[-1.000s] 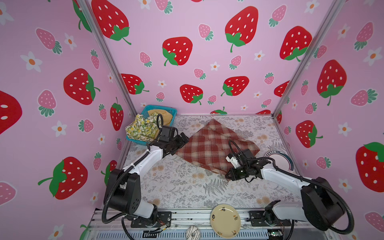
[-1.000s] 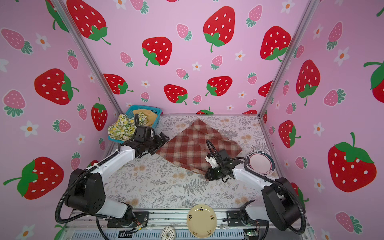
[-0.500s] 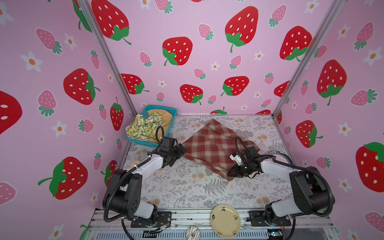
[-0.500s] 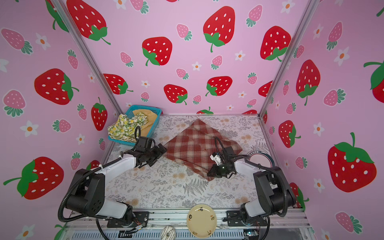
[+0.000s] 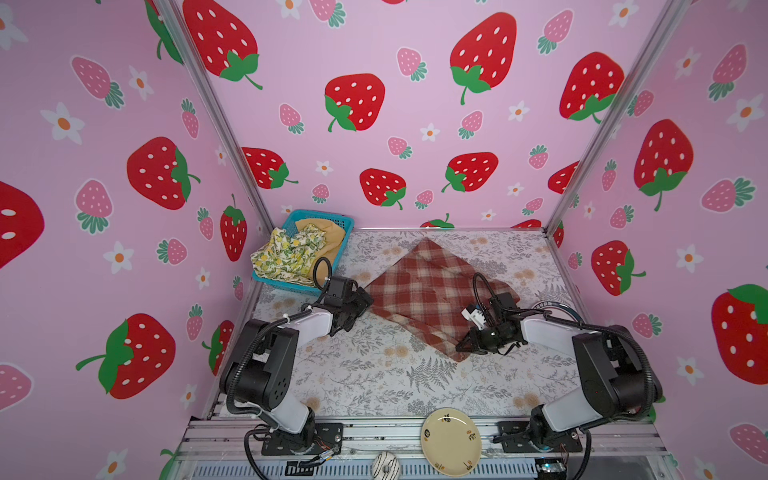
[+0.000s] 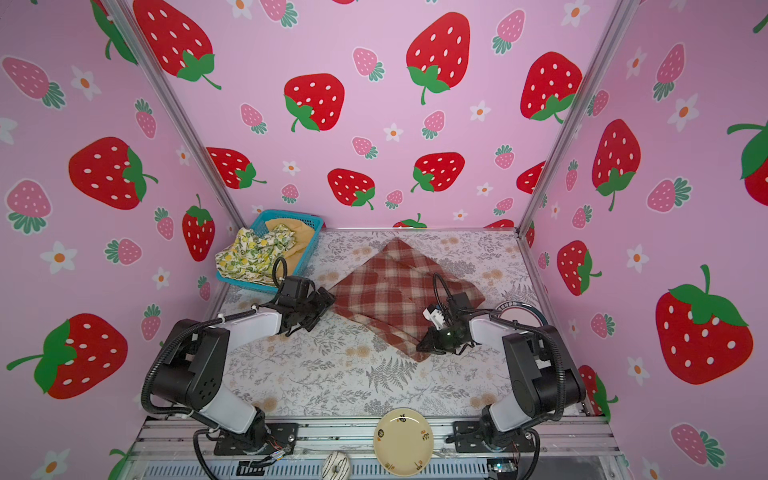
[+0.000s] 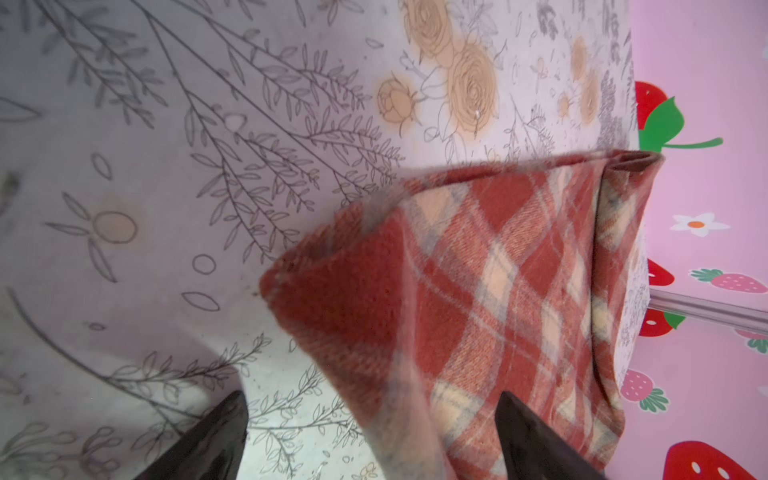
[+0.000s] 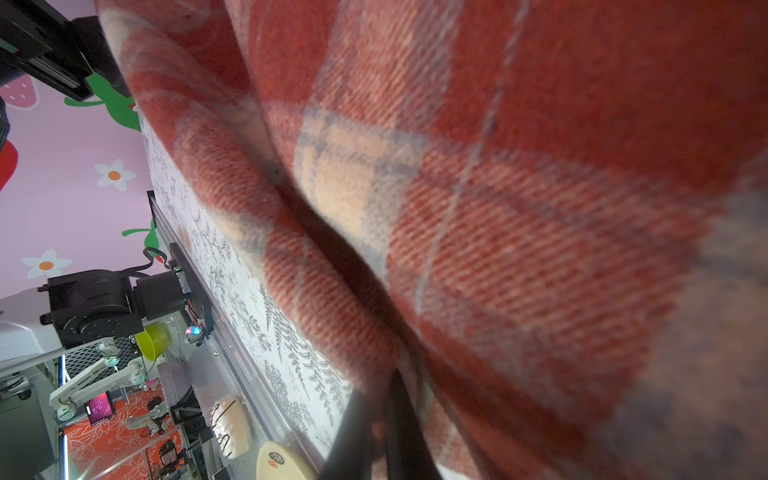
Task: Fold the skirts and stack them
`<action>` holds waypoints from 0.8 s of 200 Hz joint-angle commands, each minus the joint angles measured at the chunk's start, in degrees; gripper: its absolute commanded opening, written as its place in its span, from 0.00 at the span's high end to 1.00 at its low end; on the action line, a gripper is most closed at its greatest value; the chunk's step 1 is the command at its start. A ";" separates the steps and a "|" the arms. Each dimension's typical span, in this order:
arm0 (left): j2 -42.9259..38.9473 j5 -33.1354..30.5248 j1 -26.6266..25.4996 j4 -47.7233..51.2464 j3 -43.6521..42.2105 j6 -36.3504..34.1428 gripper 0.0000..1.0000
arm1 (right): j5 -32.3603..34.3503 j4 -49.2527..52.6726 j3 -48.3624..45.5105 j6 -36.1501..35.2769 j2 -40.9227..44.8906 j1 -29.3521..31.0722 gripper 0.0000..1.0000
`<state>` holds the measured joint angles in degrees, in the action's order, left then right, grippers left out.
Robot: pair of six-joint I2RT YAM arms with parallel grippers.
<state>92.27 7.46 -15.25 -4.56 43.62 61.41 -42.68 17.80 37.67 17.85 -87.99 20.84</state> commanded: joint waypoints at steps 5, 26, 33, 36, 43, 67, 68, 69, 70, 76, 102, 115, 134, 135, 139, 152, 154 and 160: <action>0.20 -3.16 0.17 -4.03 -2.27 2.58 0.06 | 1.31 -0.20 0.89 -2.11 -1.39 -1.02 0.90; -0.94 -5.14 0.24 -8.27 -5.74 5.25 0.07 | 1.51 -0.22 1.05 -2.21 -2.20 -1.58 0.90; -1.18 -5.78 0.22 -9.76 -7.00 6.22 0.07 | 1.51 -0.31 1.02 -2.20 -2.28 -1.76 0.90; -1.23 -5.87 0.26 -10.45 -7.45 6.57 0.07 | 1.54 -0.31 1.03 -2.14 -2.41 -1.84 0.90; -1.30 -6.14 0.19 -12.01 -8.51 7.41 0.07 | 1.54 -0.38 1.01 -2.20 -2.48 -1.93 0.90; -0.10 -6.83 0.26 -18.87 -11.69 10.27 0.08 | 1.86 -0.31 1.00 -2.20 -2.73 -2.12 0.90; -0.09 -6.84 0.24 -19.28 -11.88 10.38 0.08 | 1.92 -0.31 1.05 -2.20 -2.72 -2.12 0.90; -0.04 -6.89 0.18 -19.58 -11.97 10.48 0.08 | 1.95 -0.31 1.02 -2.20 -2.72 -2.16 0.90; 0.08 -6.91 0.24 -19.86 -12.06 10.61 0.08 | 1.92 -0.31 1.01 -2.20 -2.68 -2.19 0.90; 0.59 -6.96 0.22 -21.53 -12.52 11.19 0.09 | 1.92 -0.31 1.00 -2.20 -2.78 -2.12 0.90; 3.40 -5.41 0.21 -30.02 -13.43 11.87 0.10 | 2.56 -0.22 1.03 -2.20 -2.72 -2.12 0.90; 4.43 -5.02 0.26 -35.08 -14.47 12.65 0.11 | 2.77 -0.14 1.02 -2.20 -2.96 -2.16 0.90; 5.40 -4.63 0.22 -38.73 -15.15 13.11 0.13 | 2.95 -0.14 1.11 -2.20 -3.28 -2.29 0.90; 5.43 -4.64 0.22 -39.06 -15.23 13.16 0.13 | 2.95 -0.14 1.19 -2.20 -3.26 -2.29 0.90; 5.56 -4.82 0.17 -40.07 -15.66 13.40 0.13 | 2.95 -0.16 1.24 -2.20 -3.27 -2.30 0.90; 5.99 -5.99 0.22 -44.48 -17.84 14.32 0.14 | 3.08 -0.18 1.20 -2.20 -3.41 -2.47 0.90; 6.04 -6.17 0.20 -45.14 -18.19 14.50 0.14 | 3.05 -0.15 1.18 -2.20 -3.42 -2.52 0.90; 6.16 -6.80 0.16 -47.17 -19.09 14.85 0.14 | 3.13 -0.14 1.24 -2.20 -3.57 -2.60 0.90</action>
<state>96.75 2.50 -15.25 -44.91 28.64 73.43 -42.41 17.23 38.02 17.67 -90.39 19.18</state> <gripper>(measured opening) 0.863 0.103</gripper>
